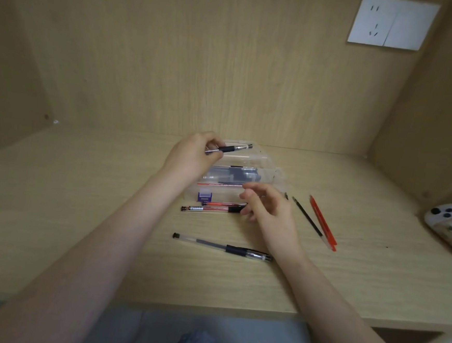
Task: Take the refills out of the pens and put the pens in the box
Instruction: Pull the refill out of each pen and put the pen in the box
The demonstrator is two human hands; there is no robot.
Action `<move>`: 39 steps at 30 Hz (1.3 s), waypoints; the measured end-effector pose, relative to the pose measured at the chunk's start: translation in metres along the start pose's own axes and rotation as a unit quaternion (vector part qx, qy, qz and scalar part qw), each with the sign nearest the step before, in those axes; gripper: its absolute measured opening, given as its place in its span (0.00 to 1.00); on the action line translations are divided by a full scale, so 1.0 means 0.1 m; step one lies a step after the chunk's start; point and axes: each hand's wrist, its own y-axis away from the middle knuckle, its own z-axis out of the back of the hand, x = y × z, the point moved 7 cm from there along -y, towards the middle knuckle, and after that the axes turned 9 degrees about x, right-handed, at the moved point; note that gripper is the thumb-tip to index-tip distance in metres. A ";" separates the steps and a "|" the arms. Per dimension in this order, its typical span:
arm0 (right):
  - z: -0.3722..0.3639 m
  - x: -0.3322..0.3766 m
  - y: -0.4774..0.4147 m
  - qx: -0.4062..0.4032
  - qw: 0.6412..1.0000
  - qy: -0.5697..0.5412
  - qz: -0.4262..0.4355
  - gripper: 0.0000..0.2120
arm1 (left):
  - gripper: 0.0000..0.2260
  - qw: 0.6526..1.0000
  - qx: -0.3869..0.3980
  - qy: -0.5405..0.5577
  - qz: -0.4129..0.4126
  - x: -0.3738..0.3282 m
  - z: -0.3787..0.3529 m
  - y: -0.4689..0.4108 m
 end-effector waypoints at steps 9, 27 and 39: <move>0.04 -0.04 -0.01 -0.013 1.000 0.005 -0.018 0.09 | 0.09 0.996 0.093 -0.013 -0.007 0.04 -0.43 -0.37; 0.05 -0.04 -0.02 -0.022 0.998 -0.056 -0.019 0.09 | 0.12 0.967 0.231 0.030 -0.103 -0.03 -0.53 1.15; -0.07 0.03 0.01 0.045 0.997 -0.054 -0.020 0.11 | 0.08 0.999 0.038 0.038 -0.012 0.15 -0.19 1.02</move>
